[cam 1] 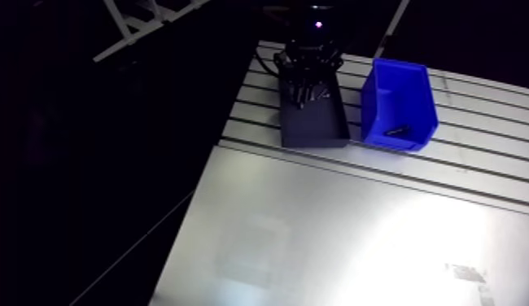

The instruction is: Pick up the M10 bolt from the tray and put it into the blue bin.

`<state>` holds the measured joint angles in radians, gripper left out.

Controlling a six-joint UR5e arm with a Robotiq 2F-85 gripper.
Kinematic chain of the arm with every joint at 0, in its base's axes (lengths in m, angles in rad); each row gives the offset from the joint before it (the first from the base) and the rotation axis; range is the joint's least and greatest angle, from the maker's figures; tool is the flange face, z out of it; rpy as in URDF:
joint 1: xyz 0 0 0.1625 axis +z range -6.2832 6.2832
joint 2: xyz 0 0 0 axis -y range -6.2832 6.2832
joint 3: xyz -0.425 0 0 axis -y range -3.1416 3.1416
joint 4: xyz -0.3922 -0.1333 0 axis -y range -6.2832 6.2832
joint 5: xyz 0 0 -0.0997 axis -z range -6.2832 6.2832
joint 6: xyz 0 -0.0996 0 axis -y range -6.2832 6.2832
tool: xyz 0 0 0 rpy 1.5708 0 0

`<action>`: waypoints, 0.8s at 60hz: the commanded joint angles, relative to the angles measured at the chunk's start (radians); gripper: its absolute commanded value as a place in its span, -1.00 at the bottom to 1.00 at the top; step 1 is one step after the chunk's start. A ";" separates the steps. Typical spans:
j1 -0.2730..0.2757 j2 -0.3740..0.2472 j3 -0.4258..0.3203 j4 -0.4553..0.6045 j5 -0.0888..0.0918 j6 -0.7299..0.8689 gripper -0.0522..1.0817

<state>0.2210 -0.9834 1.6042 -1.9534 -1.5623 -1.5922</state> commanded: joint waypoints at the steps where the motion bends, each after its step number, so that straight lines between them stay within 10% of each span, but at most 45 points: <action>1: -0.001 -0.004 -0.005 0.000 0.000 -0.001 0.79; 48: -0.006 -0.144 -0.035 0.104 -0.018 -0.010 0.99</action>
<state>0.2161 -1.0701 1.5763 -1.9042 -1.5768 -1.5980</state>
